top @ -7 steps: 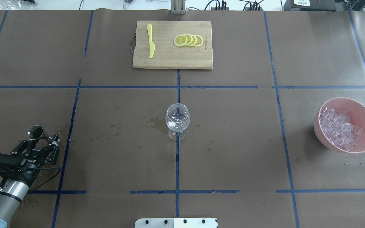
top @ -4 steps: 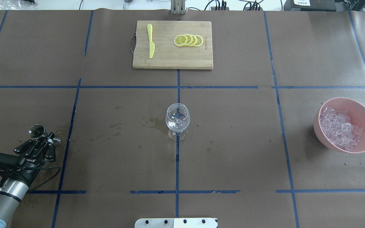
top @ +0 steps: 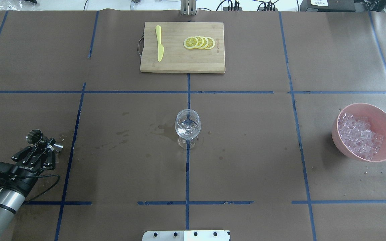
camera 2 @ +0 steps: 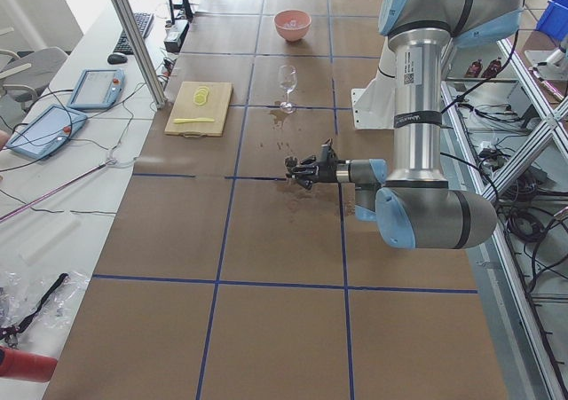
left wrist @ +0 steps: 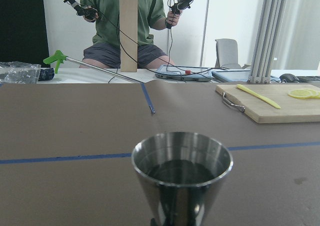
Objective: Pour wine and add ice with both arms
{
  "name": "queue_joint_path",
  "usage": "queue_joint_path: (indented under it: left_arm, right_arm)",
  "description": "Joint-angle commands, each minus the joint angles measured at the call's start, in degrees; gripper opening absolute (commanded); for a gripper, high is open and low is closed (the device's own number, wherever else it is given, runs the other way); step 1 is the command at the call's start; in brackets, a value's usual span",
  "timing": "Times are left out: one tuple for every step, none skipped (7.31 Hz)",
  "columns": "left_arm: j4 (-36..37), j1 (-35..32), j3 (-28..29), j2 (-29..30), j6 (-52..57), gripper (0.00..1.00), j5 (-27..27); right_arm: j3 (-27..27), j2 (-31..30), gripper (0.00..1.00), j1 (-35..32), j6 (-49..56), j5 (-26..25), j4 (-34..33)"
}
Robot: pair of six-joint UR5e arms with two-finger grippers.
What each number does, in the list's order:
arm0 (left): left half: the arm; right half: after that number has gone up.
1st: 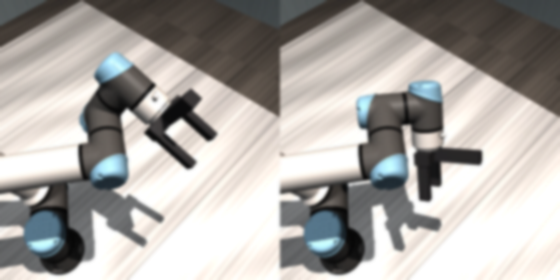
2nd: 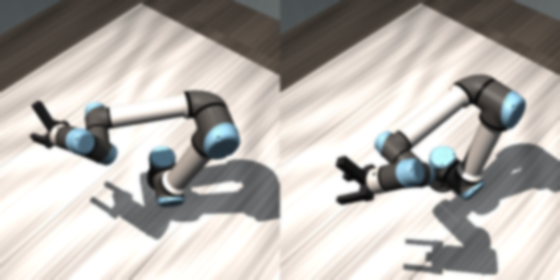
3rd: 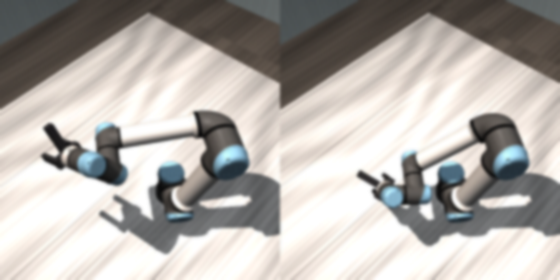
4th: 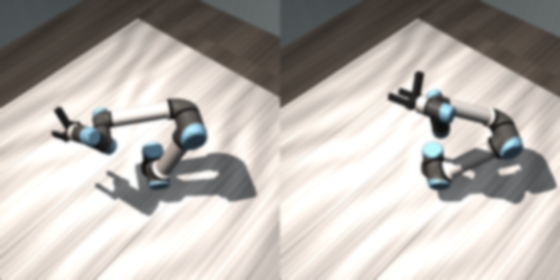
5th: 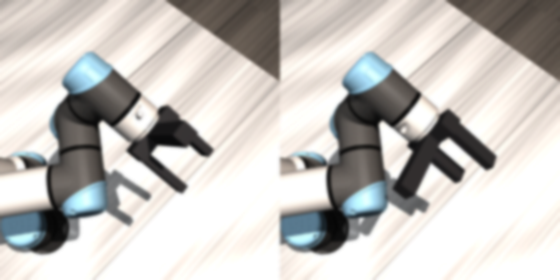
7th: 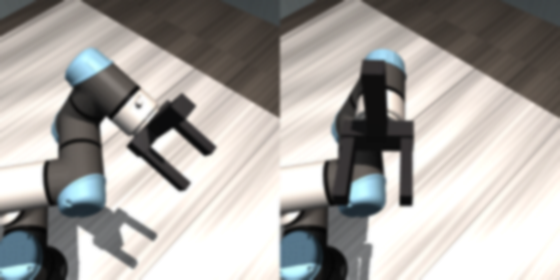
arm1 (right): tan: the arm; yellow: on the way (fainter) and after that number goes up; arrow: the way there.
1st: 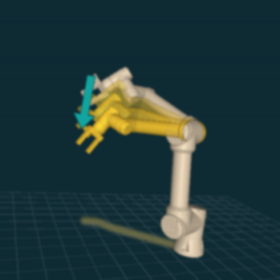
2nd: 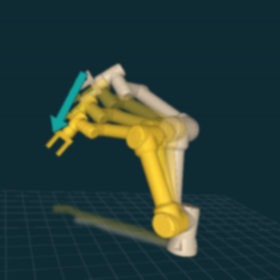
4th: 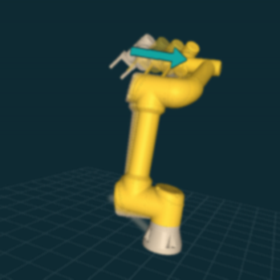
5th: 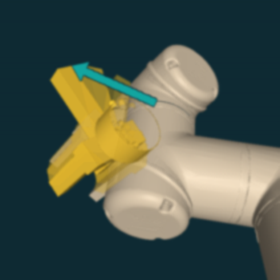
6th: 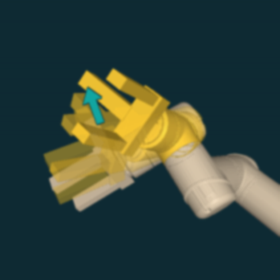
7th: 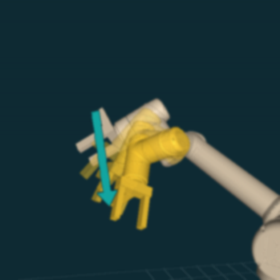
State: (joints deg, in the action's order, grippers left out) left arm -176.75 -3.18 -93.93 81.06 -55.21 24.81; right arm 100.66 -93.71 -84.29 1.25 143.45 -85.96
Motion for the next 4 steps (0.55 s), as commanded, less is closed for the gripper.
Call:
queue_joint_path:
  left_arm:
    - [-0.2,0.0,-5.1,2.6,8.2,0.00,0.2]
    - [0.8,-0.1,-6.6,7.6,13.9,0.00,0.0]
    - [1.1,-0.1,-6.7,9.9,18.9,0.00,0.0]
    - [1.9,-0.1,-6.8,13.2,21.6,0.00,0.0]
  right_arm:
    - [0.1,0.1,1.00,0.0,0.1,0.0,0.0]
    - [0.1,0.1,1.00,0.0,0.2,-0.1,0.0]
    - [0.3,0.1,1.00,0.0,0.2,-0.1,0.1]
    - [0.4,0.1,1.00,0.0,0.1,-0.1,0.2]
